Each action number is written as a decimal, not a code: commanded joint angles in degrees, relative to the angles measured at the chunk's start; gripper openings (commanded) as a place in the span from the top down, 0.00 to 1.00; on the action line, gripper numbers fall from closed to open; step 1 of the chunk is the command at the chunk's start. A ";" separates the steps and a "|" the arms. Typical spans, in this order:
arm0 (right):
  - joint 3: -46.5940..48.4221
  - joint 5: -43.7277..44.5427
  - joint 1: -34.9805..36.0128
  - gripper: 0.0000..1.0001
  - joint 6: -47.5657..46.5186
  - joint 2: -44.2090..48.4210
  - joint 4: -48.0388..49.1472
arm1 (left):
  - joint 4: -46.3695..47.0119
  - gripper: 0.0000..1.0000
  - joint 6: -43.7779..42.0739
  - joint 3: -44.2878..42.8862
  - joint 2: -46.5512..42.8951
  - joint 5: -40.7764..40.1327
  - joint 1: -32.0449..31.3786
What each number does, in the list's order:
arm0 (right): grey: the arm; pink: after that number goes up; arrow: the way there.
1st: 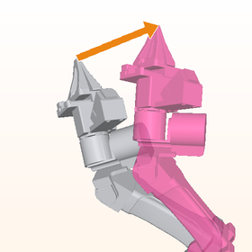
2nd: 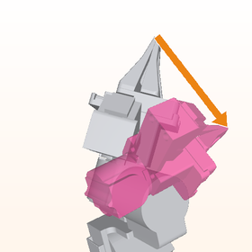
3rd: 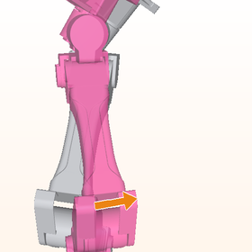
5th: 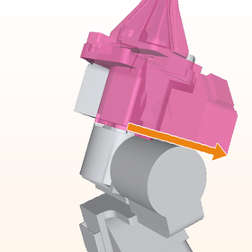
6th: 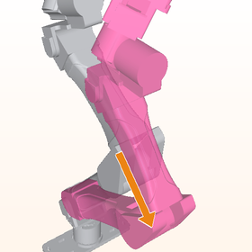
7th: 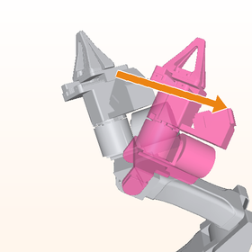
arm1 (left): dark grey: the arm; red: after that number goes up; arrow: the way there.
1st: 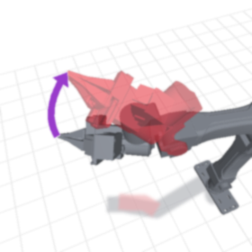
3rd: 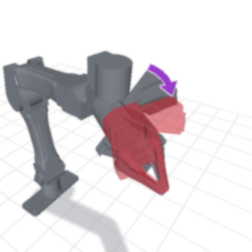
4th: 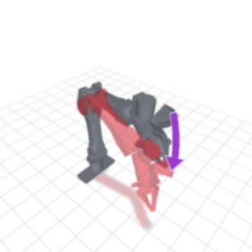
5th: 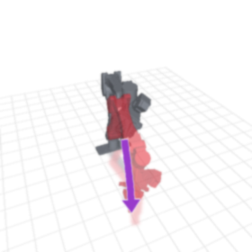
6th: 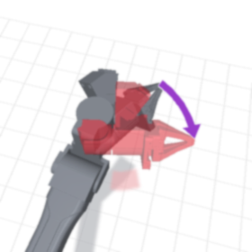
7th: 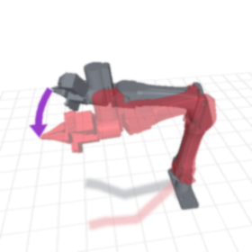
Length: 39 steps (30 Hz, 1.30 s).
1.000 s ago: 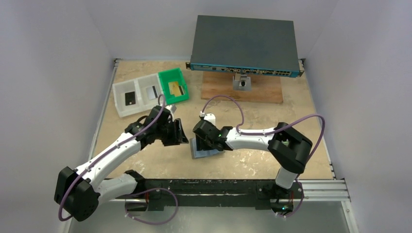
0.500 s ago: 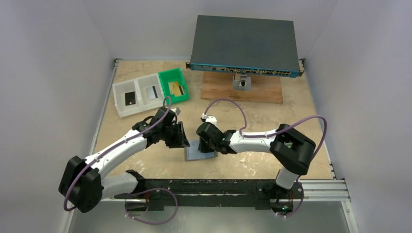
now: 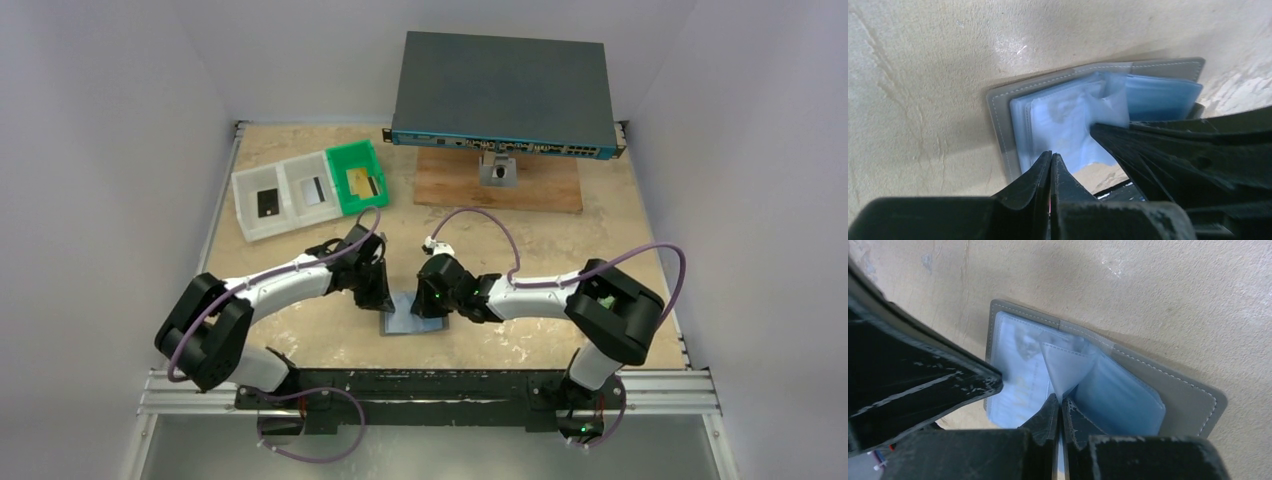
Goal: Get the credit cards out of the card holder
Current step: Remove the credit card from the card holder.
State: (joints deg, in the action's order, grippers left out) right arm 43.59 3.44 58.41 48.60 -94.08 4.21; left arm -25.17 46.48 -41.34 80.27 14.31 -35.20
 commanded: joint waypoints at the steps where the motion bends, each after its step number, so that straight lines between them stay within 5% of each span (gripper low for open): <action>1: -1.74 -2.16 -0.24 0.98 -1.73 2.04 1.00 | 3.24 0.99 0.09 -1.87 3.10 -0.96 -1.50; 16: 0.65 1.18 -0.23 0.49 -2.83 11.59 -5.62 | 4.60 1.00 3.44 -4.14 7.46 -2.61 -5.02; 27: 0.75 6.87 -0.23 0.48 -2.22 19.57 -13.61 | 4.14 0.99 2.87 -10.64 5.39 0.52 -9.21; 39: -0.79 5.85 -0.23 0.59 -1.23 19.72 -11.29 | 3.53 0.98 1.93 -17.53 15.80 3.49 -10.50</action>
State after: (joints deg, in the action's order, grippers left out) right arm 42.50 10.79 57.95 46.52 -73.28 -11.16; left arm -22.11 48.88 -55.37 95.57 15.44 -45.15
